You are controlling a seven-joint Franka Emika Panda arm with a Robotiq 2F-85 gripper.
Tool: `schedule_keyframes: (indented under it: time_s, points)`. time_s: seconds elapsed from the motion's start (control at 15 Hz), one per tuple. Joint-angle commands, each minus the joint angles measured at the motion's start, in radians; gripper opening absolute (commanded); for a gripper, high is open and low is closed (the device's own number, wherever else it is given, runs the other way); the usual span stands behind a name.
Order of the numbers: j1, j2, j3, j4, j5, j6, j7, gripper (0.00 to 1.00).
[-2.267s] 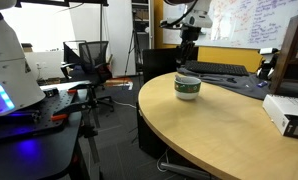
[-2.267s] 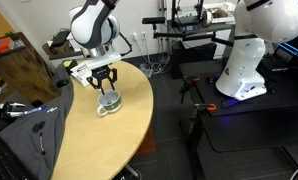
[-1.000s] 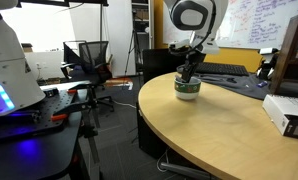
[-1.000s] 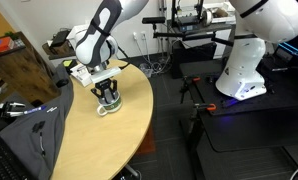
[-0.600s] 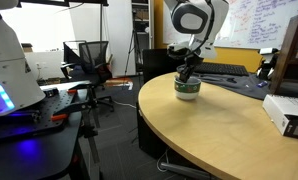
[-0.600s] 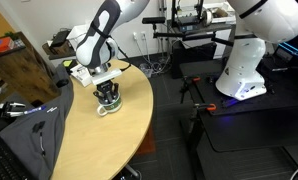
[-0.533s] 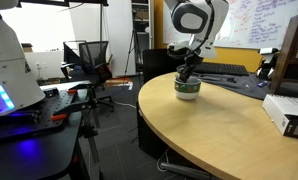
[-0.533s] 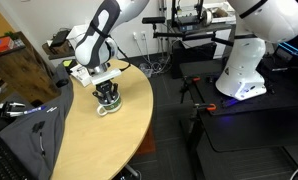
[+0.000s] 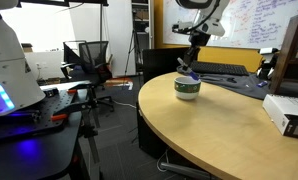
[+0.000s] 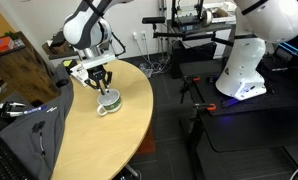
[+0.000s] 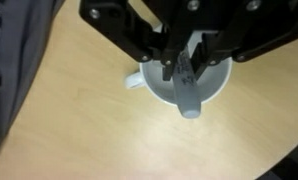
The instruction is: Remove the blue marker from the green and white mug
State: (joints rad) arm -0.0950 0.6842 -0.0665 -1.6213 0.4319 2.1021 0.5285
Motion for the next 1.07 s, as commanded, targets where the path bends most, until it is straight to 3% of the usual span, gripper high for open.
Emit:
schedule_keyframes:
  time_s: [0.0,0.27,0.67,1.0]
  points:
    - [0.034,-0.161,-0.033,-0.123,-0.049,0.046,-0.018,0.06]
    - [0.093,-0.261,-0.109,-0.224,-0.210,0.173,0.109,0.06]
    - [0.134,-0.188,-0.232,-0.322,-0.451,0.414,0.291,0.06]
    - [0.110,-0.064,-0.254,-0.225,-0.365,0.321,0.512,0.06]
